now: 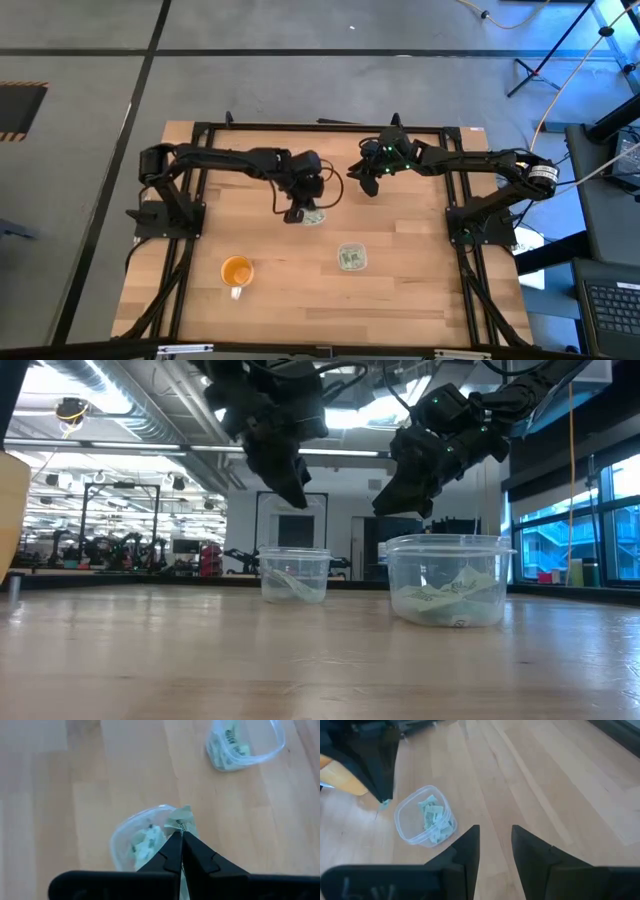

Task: Pick and place Stevia / Truvia into bins
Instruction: Put the green stevia packet into the top transparent container

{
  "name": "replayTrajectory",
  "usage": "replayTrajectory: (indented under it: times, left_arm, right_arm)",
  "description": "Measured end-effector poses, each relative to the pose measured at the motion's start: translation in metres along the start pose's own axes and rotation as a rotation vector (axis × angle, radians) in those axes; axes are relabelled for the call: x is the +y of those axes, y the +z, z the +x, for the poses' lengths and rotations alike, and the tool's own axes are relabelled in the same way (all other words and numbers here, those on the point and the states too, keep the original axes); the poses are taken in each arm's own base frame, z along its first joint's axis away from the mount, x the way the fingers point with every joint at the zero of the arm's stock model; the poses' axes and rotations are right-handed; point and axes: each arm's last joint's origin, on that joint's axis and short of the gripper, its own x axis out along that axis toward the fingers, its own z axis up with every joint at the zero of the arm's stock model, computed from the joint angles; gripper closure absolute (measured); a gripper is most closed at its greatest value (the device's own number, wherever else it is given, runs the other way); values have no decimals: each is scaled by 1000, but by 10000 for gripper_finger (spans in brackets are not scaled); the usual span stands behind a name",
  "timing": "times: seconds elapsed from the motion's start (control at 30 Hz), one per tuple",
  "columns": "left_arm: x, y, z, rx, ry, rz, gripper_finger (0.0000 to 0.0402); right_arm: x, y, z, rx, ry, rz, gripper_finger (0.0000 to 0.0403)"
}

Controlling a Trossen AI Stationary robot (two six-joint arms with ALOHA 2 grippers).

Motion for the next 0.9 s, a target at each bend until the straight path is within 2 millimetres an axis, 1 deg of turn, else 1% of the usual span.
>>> replayTrajectory:
  times: [0.1, 0.2, 0.33, 0.43, 0.6, 0.7, 0.8, 0.9]
  left_arm:
    - [-6, -3, 7, -3, -6, -3, 397]
    - [-7, -8, 14, -21, -4, -1, 399]
    - [-7, -13, 19, -25, -4, -18, 397]
    - [-6, -18, 23, -21, -3, -23, 397]
    - [-3, -26, 28, -16, 8, -48, 399]
    - [1, -26, 27, -27, 17, -53, 397]
    - [4, -27, 26, -28, 45, -49, 397]
    - [6, -27, 27, -18, 74, -46, 398]
  right_arm:
    - [0, 0, 0, 1, 0, 0, 287]
    - [0, 0, 0, 2, 0, 2, 287]
    - [0, 1, 0, -6, 2, 35, 287]
    - [8, 3, -5, -14, 19, 38, 287]
    - [31, 13, -23, -80, 63, -65, 287]
    - [41, 15, -37, -99, 11, -82, 287]
    - [46, 10, -51, -105, -60, -63, 287]
    - [51, -4, -66, -164, -49, -46, 287]
